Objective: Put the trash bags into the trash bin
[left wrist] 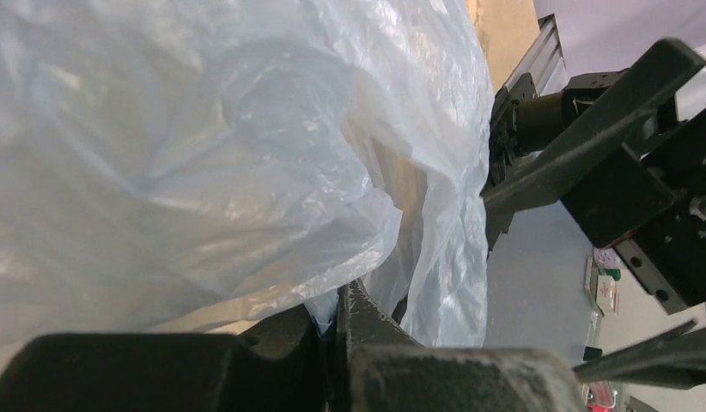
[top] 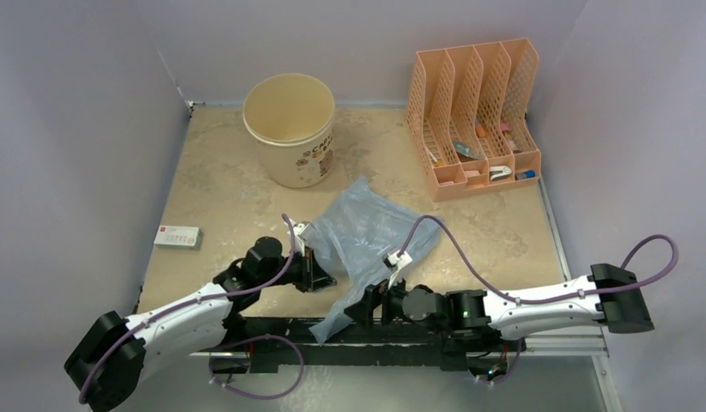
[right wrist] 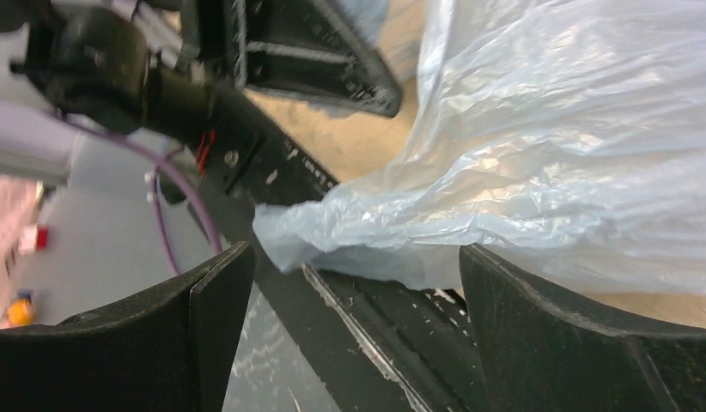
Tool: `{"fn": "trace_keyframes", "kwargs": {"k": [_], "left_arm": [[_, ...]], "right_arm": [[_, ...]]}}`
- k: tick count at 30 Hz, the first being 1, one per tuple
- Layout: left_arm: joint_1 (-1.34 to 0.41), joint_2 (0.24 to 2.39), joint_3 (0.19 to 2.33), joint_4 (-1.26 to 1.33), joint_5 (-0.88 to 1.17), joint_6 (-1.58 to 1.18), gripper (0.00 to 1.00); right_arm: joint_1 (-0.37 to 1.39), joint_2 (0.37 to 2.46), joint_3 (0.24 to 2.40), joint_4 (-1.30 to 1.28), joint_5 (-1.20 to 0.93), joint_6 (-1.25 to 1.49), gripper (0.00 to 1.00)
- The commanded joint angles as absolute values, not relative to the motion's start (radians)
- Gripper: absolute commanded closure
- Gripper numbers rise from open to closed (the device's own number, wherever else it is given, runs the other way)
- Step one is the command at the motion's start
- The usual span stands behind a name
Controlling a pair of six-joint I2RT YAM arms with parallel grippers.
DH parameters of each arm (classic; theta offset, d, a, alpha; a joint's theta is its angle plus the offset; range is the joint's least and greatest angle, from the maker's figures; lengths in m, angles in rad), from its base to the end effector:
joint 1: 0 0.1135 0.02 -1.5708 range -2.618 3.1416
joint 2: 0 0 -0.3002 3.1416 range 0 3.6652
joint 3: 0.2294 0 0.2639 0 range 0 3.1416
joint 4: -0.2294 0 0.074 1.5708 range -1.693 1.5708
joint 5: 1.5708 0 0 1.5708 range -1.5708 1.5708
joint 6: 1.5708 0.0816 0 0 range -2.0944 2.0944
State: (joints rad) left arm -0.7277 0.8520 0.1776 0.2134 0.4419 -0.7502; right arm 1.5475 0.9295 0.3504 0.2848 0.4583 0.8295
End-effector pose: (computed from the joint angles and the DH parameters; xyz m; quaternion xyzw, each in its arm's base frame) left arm 0.1208 -0.1543 0.1601 0.1061 0.8305 -0.4839 0.2545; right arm 0.0414 0.2283 0.2209 -0.1481 0.7798 0.4703 0.3857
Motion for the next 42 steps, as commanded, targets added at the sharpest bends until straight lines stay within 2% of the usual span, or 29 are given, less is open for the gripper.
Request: {"fn": "trace_keyframes", "kwargs": {"k": [1,3,6,8,10,15,18,21,27,31,35,39,42], "left_arm": [[-0.731,0.819,0.184,0.209,0.420,-0.754,1.00],[-0.730,0.812,0.186,0.198,0.422,-0.752,1.00],[-0.730,0.802,0.179,0.191,0.420,-0.752,1.00],[-0.731,0.794,0.179,0.191,0.420,-0.752,1.00],[-0.732,0.785,0.182,0.187,0.427,-0.749,1.00],[-0.740,0.799,0.186,0.221,0.494,-0.733,1.00],[-0.758,0.796,0.180,0.232,0.495,-0.751,1.00],[-0.777,0.771,0.152,0.282,0.492,-0.773,1.00],[-0.790,0.794,0.148,0.335,0.516,-0.780,1.00],[-0.793,0.806,0.156,0.337,0.480,-0.798,1.00],[-0.793,0.823,0.174,0.353,0.450,-0.816,1.00],[-0.793,0.897,0.205,0.371,0.422,-0.836,1.00],[-0.793,0.951,0.216,0.393,0.416,-0.850,1.00]], "right_arm": [[1.520,0.863,0.411,0.080,0.650,1.025,0.08],[1.442,0.855,0.390,0.068,0.579,1.109,0.08],[1.113,0.888,0.365,0.201,0.237,1.134,0.07],[0.938,0.969,0.403,0.262,0.091,1.094,0.07],[0.861,1.099,0.492,0.263,0.052,1.030,0.06],[0.777,1.397,0.745,0.217,0.045,0.884,0.05],[0.718,1.433,0.821,0.203,0.093,0.809,0.05],[0.670,1.476,0.888,0.221,-0.027,0.668,0.05],[0.650,1.596,1.110,0.017,0.067,0.586,0.03],[0.619,1.546,1.112,-0.091,0.245,0.615,0.02],[0.613,1.436,1.063,-0.125,0.052,0.527,0.03],[0.615,1.313,1.021,-0.172,-0.009,0.469,0.03],[0.616,1.213,0.934,-0.220,-0.030,0.537,0.02]]}}
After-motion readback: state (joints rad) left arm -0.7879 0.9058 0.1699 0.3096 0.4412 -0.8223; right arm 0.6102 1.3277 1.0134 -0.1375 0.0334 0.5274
